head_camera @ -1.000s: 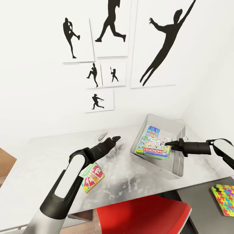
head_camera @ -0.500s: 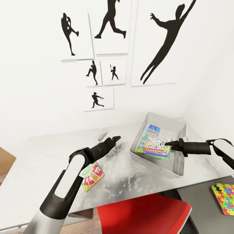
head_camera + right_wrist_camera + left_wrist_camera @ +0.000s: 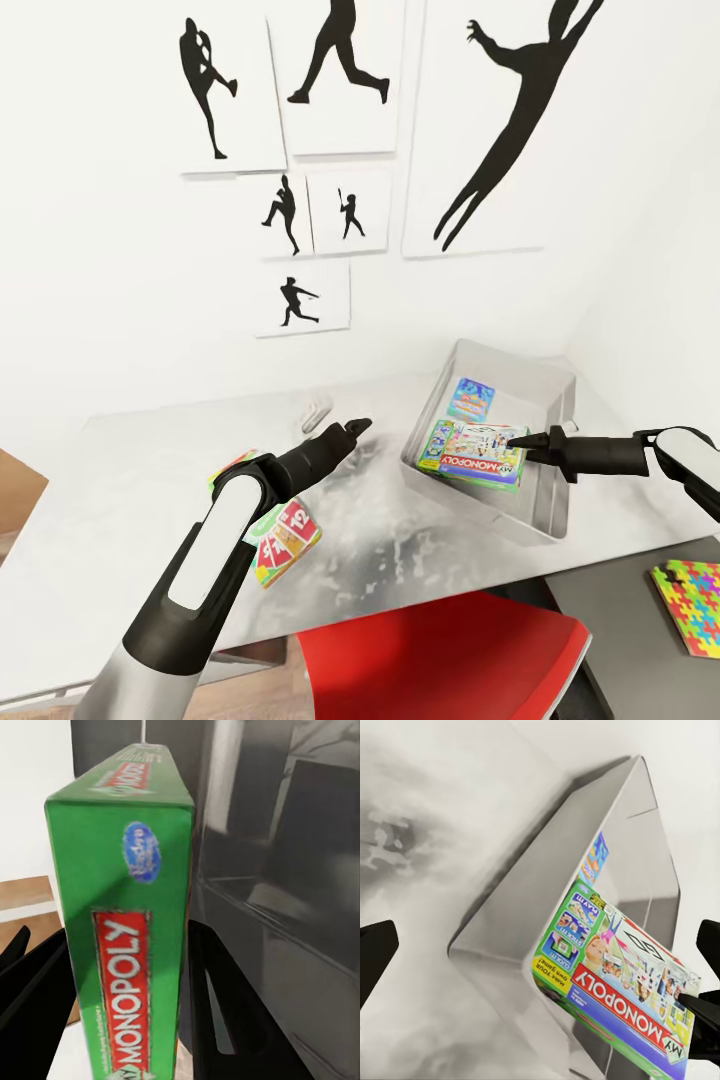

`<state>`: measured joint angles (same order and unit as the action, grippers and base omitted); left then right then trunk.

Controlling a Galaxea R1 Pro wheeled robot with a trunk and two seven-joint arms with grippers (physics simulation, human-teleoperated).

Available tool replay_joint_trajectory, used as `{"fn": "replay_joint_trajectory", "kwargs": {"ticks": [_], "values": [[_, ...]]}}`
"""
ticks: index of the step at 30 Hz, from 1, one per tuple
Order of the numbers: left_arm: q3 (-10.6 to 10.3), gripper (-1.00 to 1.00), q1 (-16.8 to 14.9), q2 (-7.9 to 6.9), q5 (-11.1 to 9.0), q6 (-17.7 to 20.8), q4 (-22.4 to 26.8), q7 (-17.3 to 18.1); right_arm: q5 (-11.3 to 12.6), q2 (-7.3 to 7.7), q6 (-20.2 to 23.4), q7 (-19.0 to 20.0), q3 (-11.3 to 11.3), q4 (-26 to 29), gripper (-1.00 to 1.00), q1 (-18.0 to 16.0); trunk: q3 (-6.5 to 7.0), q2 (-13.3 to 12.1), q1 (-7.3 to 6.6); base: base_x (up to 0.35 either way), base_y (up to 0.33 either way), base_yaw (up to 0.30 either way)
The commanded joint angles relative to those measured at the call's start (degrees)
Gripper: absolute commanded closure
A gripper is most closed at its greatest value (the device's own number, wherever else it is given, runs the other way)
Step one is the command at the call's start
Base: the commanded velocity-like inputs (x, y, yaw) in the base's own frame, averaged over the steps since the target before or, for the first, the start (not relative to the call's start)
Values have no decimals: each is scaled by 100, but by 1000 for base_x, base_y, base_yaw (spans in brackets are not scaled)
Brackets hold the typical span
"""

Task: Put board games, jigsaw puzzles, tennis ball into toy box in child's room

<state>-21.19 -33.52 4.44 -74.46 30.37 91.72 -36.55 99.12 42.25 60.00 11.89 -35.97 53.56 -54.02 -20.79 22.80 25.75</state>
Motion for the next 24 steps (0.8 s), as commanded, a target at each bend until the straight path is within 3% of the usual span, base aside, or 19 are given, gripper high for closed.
{"fn": "replay_joint_trajectory", "kwargs": {"ticks": [1,24], "values": [[1,-100,-7,2,-50,4,7,-53,-30,6,0,59,-25,-3,100,-12,-14,12,3,0,0,0],[1,-100,-14,4,-51,4,11,-53,-16,4,0,-68,-25,-1,100,-12,-34,12,3,0,0,0]]}}
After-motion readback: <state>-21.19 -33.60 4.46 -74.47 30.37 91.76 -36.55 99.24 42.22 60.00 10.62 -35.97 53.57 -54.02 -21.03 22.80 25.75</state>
